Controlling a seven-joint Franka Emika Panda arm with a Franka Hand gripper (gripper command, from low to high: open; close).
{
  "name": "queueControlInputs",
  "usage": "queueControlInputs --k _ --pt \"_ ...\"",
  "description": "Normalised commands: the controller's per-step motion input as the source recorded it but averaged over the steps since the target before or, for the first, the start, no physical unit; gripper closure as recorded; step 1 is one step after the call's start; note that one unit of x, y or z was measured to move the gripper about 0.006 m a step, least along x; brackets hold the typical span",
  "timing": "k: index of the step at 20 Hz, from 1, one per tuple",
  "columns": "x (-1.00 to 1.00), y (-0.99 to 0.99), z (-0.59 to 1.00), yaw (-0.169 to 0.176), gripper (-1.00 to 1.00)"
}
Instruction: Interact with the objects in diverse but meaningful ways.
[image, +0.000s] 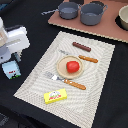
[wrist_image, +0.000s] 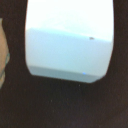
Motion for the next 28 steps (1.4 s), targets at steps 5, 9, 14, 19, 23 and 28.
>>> queueControlInputs --k 5,9,14,19,23,28 --pt "-0.02 -0.04 -0.29 -0.032 1.0" --pt "0.08 -0.04 -0.06 -0.039 1.0" --pt "0.29 -0.01 0.17 -0.066 1.0" --pt "0.23 -0.03 0.12 -0.051 1.0" --pt "0.18 -0.03 0.1 -0.035 1.0" --pt "0.67 0.24 0.93 0.0 1.0"
